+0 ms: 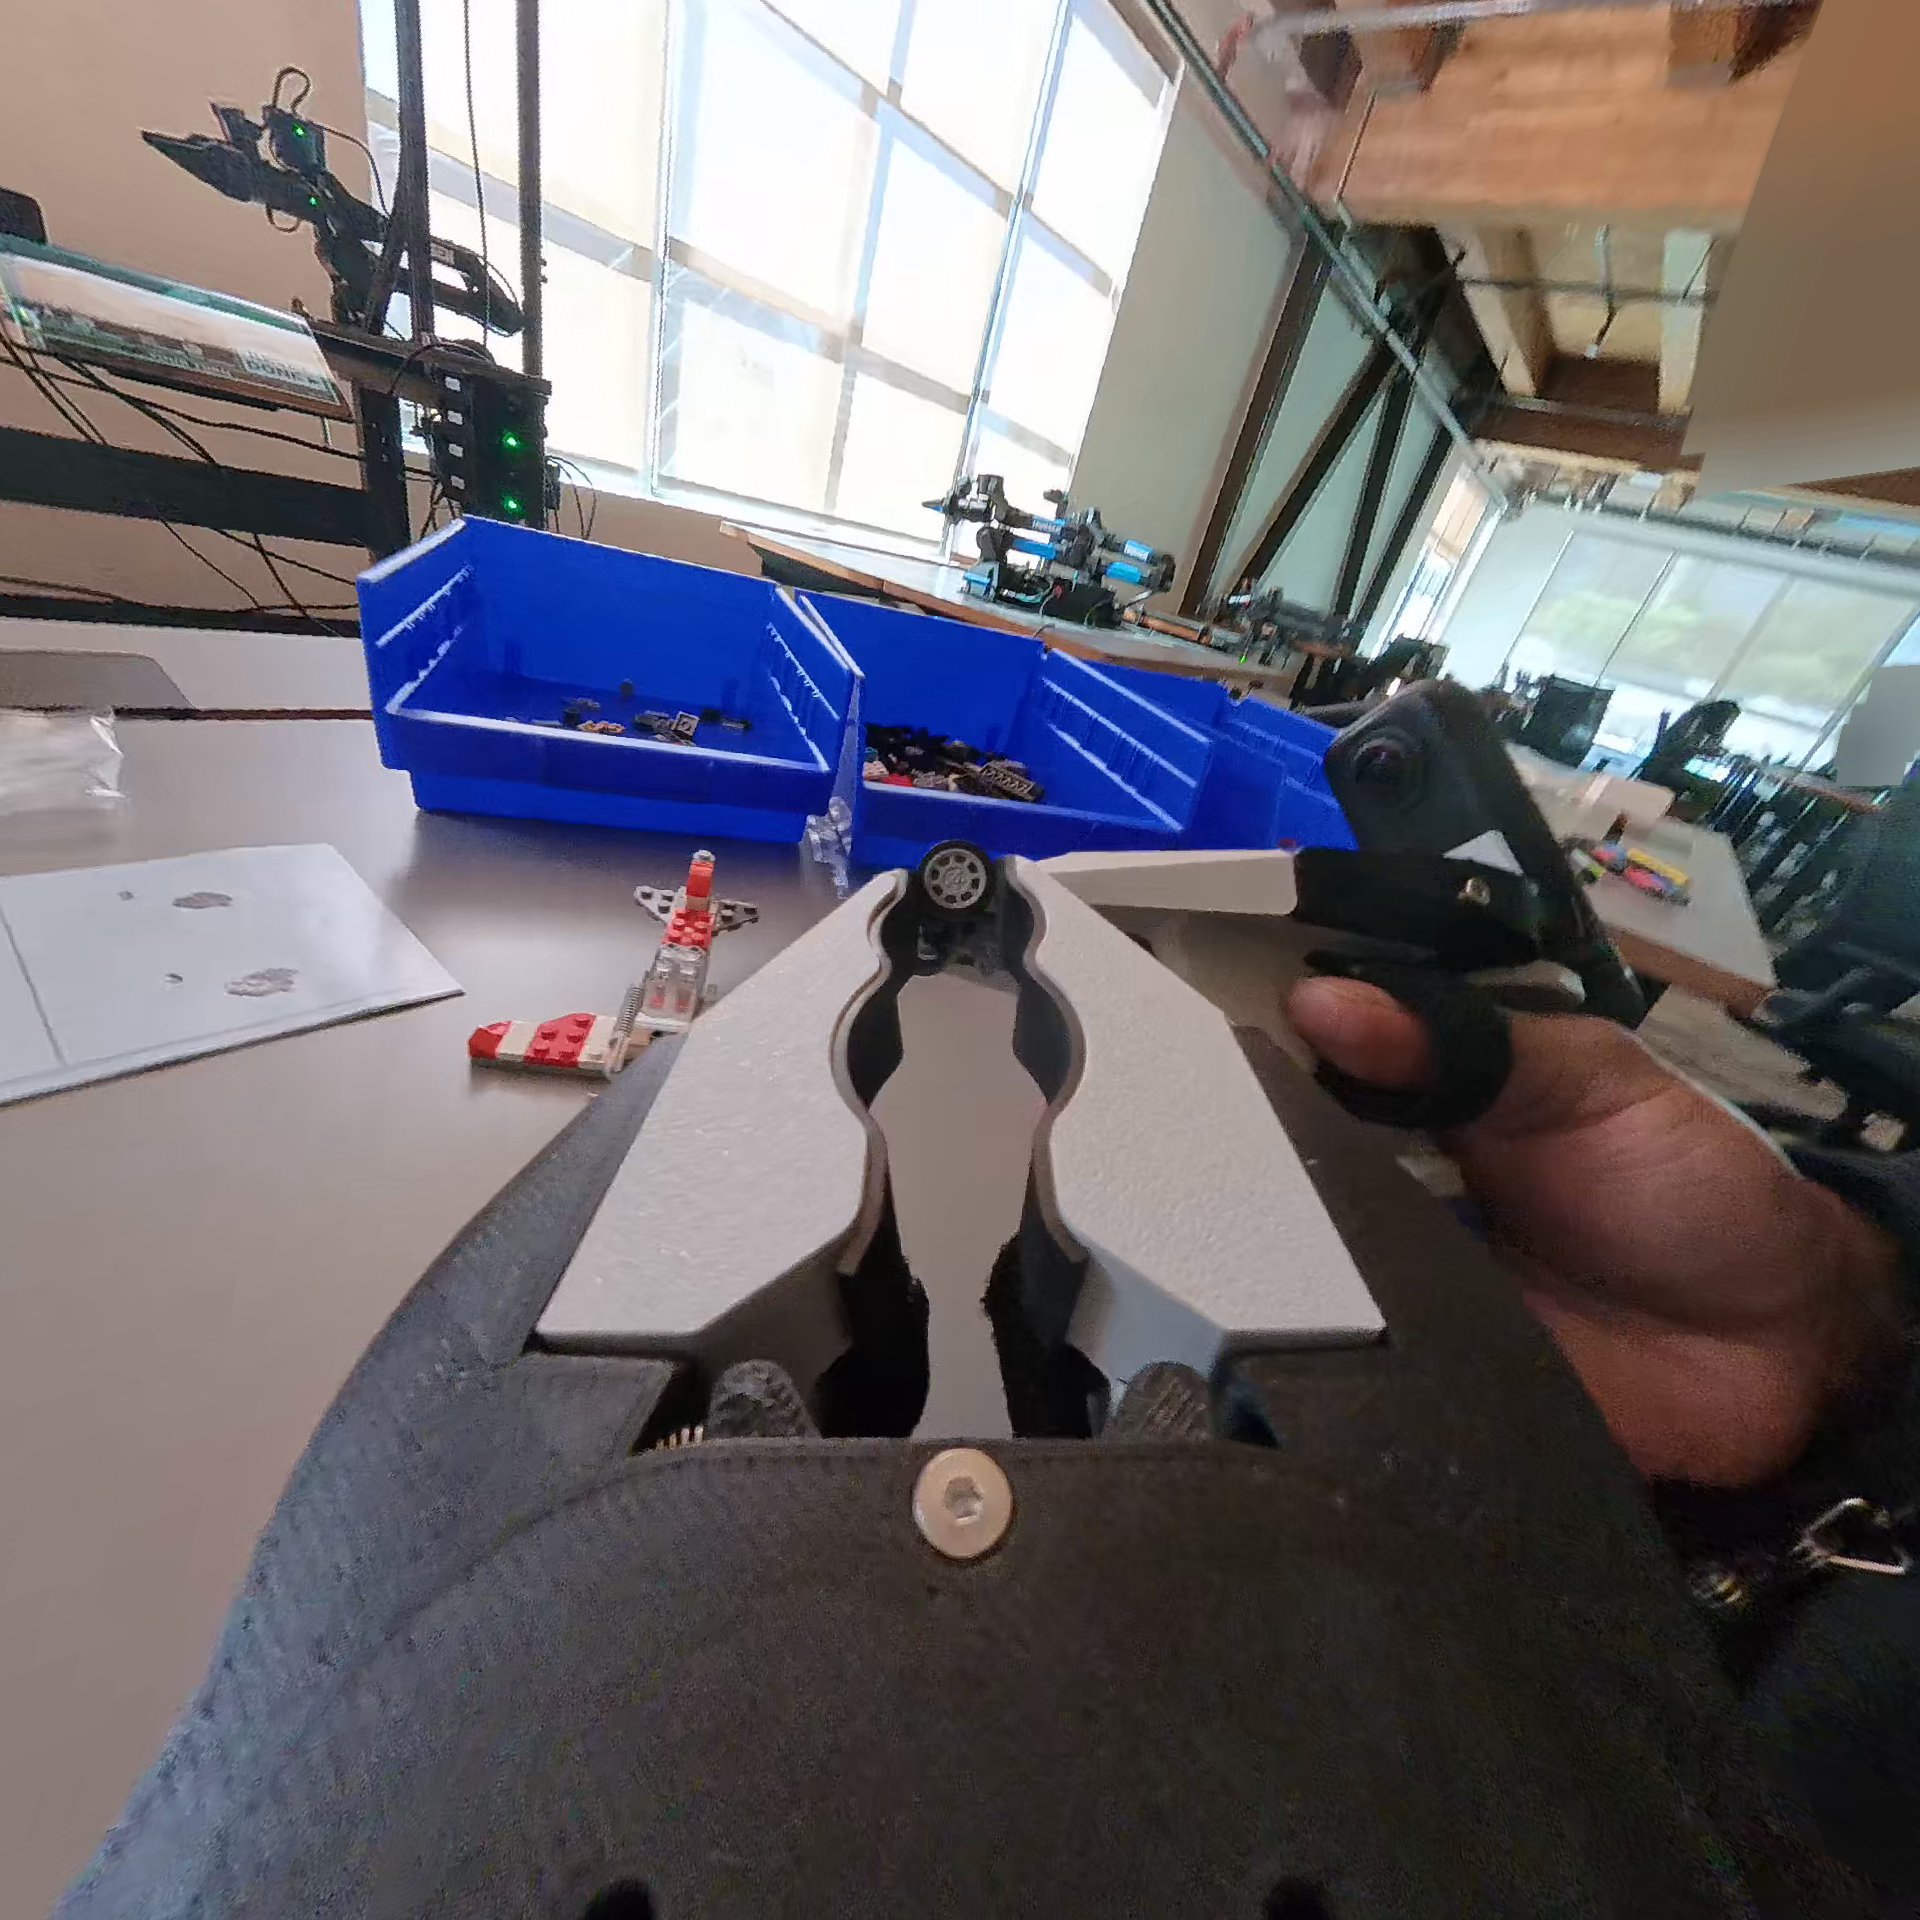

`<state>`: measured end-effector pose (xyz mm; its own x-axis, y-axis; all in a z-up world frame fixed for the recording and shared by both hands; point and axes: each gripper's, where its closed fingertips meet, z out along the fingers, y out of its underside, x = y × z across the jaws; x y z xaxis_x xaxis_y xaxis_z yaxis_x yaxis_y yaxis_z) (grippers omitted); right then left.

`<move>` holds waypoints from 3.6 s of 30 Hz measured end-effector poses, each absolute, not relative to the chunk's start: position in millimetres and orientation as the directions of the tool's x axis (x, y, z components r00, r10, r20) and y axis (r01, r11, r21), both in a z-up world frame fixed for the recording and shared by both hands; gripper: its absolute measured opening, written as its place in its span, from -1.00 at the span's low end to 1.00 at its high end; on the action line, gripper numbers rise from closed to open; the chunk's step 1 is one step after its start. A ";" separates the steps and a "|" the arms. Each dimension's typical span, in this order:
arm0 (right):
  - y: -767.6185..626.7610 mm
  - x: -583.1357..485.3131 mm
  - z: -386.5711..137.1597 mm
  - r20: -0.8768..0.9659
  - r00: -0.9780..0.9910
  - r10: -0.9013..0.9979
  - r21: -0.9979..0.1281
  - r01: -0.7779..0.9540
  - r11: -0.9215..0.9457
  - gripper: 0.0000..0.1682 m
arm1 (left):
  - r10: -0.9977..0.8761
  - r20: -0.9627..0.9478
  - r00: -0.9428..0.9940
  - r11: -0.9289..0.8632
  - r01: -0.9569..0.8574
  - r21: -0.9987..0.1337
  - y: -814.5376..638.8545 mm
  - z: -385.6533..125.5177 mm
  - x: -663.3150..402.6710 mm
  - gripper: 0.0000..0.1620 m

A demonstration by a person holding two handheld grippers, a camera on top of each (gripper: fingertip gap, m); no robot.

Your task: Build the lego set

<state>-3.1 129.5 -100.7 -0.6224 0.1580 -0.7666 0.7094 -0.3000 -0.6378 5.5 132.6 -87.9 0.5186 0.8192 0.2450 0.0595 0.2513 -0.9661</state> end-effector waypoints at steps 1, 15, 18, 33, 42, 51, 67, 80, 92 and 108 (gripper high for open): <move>129.8 -4.1 -100.4 -0.763 -0.627 0.158 -0.642 0.707 -0.295 -0.72 | 0.826 0.218 0.520 0.223 0.055 -0.973 132.8 -87.7 4.3 -0.82; 168.5 -50.2 -111.2 -0.661 -0.703 0.261 -0.750 0.631 -0.198 -0.72 | 0.818 0.112 0.564 0.063 0.105 -0.992 168.3 -101.9 -37.7 -0.82; 180.5 -60.4 -115.2 -0.675 -0.688 0.267 -0.736 0.649 -0.191 -0.72 | 0.823 0.086 0.562 0.027 0.113 -0.993 180.0 -108.4 -46.5 -0.82; 228.7 -90.1 -141.8 -0.697 -0.626 0.350 -0.694 0.711 -0.110 -0.72 | 0.849 -0.059 0.524 -0.125 0.093 -0.988 217.8 -124.2 -75.6 -0.82; 235.8 -94.1 -143.7 -0.740 -0.591 0.321 -0.653 0.745 -0.134 -0.72 | 0.834 -0.078 0.547 -0.156 0.097 -0.983 234.0 -128.3 -86.6 -0.83; 232.6 -90.5 -136.1 -0.761 -0.595 0.258 -0.640 0.753 -0.154 -0.72 | 0.817 -0.065 0.573 -0.150 0.102 -0.983 230.7 -128.5 -79.8 -0.82; 228.7 -81.5 -126.1 -0.752 -0.624 0.214 -0.656 0.740 -0.148 -0.72 | 0.792 -0.018 0.611 -0.067 0.058 -0.996 228.2 -117.5 -72.4 -0.82; 225.4 -76.5 -121.8 -0.760 -0.623 0.187 -0.649 0.746 -0.151 -0.72 | 0.743 0.059 0.667 0.017 0.069 -0.997 227.8 -110.9 -67.1 -0.82; 223.6 -74.8 -116.7 -0.754 -0.636 0.167 -0.657 0.736 -0.163 -0.72 | 0.689 0.152 0.708 0.118 0.097 -0.988 229.0 -103.7 -63.0 -0.82; 240.5 -95.8 -144.4 -0.775 -0.542 0.326 -0.613 0.770 -0.179 -0.72 | 0.807 -0.064 0.587 -0.276 0.279 -0.920 224.2 -161.0 -72.3 -0.82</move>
